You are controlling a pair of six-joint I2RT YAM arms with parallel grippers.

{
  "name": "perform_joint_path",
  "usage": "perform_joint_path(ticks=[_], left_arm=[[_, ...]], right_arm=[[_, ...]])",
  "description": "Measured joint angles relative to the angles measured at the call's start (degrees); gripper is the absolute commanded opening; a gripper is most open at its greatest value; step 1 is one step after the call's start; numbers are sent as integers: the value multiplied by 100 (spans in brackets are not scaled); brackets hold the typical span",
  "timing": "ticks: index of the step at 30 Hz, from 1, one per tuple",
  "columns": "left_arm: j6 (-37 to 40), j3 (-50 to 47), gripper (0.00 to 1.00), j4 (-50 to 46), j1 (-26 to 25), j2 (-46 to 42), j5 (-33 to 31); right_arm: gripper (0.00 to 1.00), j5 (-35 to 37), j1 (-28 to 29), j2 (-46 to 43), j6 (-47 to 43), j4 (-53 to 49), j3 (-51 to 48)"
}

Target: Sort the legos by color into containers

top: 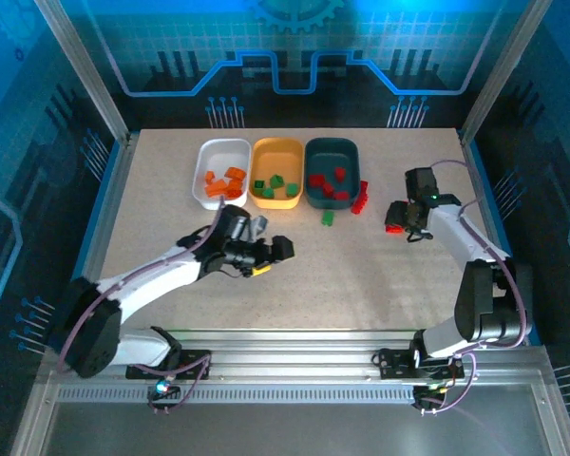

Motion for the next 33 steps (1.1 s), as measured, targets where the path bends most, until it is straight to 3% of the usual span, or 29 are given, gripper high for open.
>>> perform_joint_path(ticks=[8,17,25,33], left_arm=[[-35,879,99,260,-549,1209,-35],[-153,916,99,278,-599,1257,-101],[-151,1073,99,146,-575,1268,-181],[-149,1106,99,107,-367,1309,-179]], right_arm=[[74,-476,-743,579,-111,227,111],[71,-275,-1032,1930,-302,46,1134],[67,-516,-1309,2767,-457,-243,1711],[44,-520,-1543,2841,-463,-323,1843]])
